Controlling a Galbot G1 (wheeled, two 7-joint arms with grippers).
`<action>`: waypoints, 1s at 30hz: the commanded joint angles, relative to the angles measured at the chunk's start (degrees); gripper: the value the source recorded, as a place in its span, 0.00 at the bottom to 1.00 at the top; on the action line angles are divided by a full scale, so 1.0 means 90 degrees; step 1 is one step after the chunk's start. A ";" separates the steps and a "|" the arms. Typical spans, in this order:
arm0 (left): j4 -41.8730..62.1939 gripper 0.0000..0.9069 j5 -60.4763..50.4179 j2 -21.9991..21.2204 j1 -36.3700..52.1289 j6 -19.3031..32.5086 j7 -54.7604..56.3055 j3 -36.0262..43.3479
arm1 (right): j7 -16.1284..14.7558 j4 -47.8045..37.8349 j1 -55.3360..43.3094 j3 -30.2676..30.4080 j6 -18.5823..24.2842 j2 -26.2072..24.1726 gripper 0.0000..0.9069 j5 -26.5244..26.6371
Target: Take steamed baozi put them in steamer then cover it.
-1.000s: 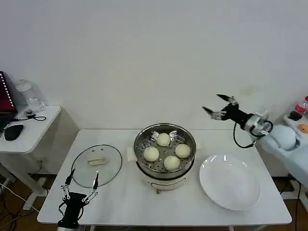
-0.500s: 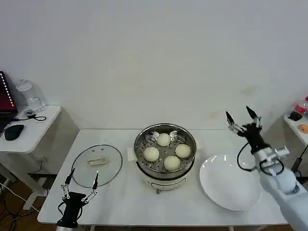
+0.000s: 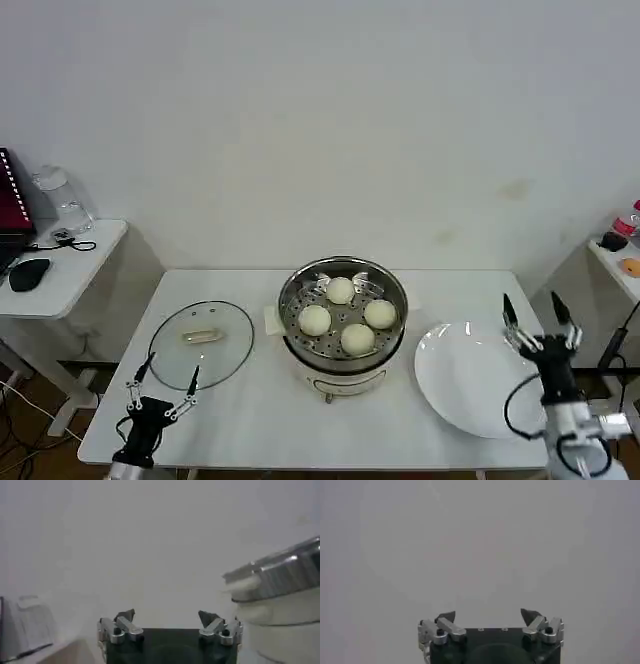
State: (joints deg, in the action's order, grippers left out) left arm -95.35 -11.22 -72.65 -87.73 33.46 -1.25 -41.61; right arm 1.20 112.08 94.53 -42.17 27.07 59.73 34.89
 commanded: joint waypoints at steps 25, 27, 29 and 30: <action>0.2331 1.00 -0.5434 0.0762 0.1883 -0.1142 0.3140 0.0928 | -0.0104 0.0454 0.1077 -0.0628 0.0010 0.1015 1.00 -0.0275; 0.2354 1.00 -0.5475 0.0761 0.1963 -0.1263 0.3137 0.0989 | -0.0113 0.0475 0.1091 -0.0625 0.0002 0.1029 1.00 -0.0287; 0.2313 1.00 -0.5477 0.0769 0.2018 -0.1419 0.3047 0.1080 | -0.0116 0.0486 0.1090 -0.0621 -0.0004 0.1055 1.00 -0.0326; 0.2314 1.00 -0.5478 0.0766 0.2048 -0.1506 0.3022 0.1114 | -0.0119 0.0501 0.1092 -0.0615 -0.0006 0.1063 1.00 -0.0340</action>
State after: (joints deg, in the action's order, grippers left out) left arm -76.30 -54.15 -66.38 -72.33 27.44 24.59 -35.22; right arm 0.27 116.20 103.70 -47.36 27.08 68.56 32.30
